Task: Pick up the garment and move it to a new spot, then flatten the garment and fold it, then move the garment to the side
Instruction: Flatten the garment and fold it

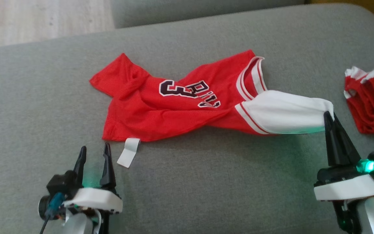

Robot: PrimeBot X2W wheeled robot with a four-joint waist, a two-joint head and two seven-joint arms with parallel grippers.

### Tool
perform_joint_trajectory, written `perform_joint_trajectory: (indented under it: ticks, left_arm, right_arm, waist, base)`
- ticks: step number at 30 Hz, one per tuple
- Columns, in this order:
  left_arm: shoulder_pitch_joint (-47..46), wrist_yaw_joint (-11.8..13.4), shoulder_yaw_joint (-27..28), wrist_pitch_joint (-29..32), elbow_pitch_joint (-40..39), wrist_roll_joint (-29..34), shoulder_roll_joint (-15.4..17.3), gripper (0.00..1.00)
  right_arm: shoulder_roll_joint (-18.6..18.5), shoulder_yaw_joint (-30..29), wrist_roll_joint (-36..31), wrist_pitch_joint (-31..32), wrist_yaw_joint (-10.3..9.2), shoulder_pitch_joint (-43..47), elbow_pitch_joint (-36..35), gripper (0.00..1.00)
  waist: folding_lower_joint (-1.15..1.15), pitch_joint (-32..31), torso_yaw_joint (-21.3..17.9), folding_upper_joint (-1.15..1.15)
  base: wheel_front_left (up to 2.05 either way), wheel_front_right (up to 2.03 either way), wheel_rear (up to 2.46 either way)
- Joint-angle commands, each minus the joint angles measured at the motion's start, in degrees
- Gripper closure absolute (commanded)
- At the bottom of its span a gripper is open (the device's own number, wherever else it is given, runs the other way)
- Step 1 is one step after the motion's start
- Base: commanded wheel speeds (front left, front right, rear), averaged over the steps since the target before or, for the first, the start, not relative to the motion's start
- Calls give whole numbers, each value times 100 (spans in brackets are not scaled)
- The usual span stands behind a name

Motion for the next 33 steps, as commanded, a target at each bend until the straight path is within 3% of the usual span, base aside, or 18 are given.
perform_joint_trajectory:
  ticks: [1,17,18,19,20,28,33]
  left_arm:
    - [-260,-20,133,-46,-93,-12,20,0]
    - [-1150,-109,64,-46,1097,-111,20,0]
    - [-1174,-120,64,-46,1112,-80,20,9]
    - [-1190,-133,57,-46,1136,-52,20,89]
    - [-1199,-149,49,-46,1156,-38,20,100]
    - [-1175,-244,131,-46,669,-10,20,100]
    - [-1370,-315,323,-46,-109,201,101,100]
  right_arm:
    - [-72,97,37,-61,-4,-123,-229,100]
    - [48,279,81,-61,-4,-531,-263,100]
    - [55,274,82,-61,-4,-540,-262,100]
    - [61,267,85,-61,-4,-543,-259,100]
    - [66,261,86,-61,-4,-545,-253,100]
    - [95,195,120,-61,-4,-729,-286,100]
    - [-155,15,186,-61,-4,-1378,-393,100]
  waist:
    - [0,117,-103,0]
    - [0,601,-371,0]
    - [0,607,-376,0]
    - [0,607,-378,0]
    - [0,602,-379,0]
    - [0,422,-281,0]
    - [0,136,-146,0]
  base:
    - [0,0,0]
    - [0,0,0]
    - [0,0,0]
    - [0,0,0]
    - [0,0,0]
    - [0,0,0]
    - [0,0,0]
